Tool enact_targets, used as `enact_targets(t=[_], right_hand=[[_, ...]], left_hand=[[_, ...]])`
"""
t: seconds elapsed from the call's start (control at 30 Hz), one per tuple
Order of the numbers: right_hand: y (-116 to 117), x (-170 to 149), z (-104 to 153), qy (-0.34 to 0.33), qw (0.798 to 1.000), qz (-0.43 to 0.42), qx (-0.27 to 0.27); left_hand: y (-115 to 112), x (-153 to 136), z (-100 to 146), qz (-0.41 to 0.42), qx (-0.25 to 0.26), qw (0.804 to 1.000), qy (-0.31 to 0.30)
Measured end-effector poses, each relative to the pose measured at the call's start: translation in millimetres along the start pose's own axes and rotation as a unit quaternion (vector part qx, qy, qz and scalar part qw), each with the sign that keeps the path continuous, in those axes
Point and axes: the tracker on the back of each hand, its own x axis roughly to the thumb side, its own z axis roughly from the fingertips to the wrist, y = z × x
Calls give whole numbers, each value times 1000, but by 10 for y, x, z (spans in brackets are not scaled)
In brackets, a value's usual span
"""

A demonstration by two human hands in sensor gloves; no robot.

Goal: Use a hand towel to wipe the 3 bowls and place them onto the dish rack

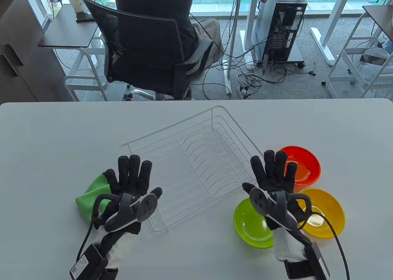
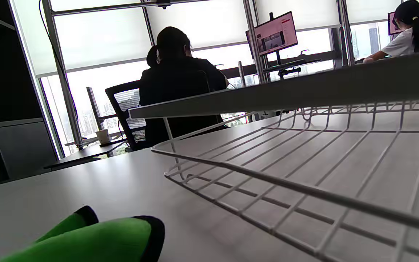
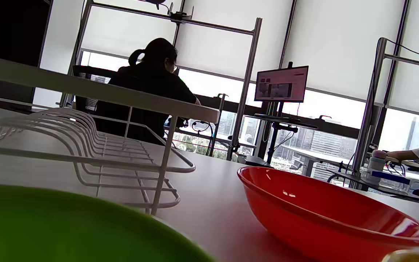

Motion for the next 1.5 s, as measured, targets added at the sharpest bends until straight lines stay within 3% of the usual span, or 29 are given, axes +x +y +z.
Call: enact_targets(t=[0.9,1.3,1.5], right_hand=[[27,51,5,-5,1000,10,16],[55,78,9,-6,999,16,33],[59,78,8,-4,999,17,41]], left_hand=[[-5,-36,-8,1,-22,1000,9],[-134,-575,4,49,-61,990,115],[-401,-918,42,64,-133,969,199]])
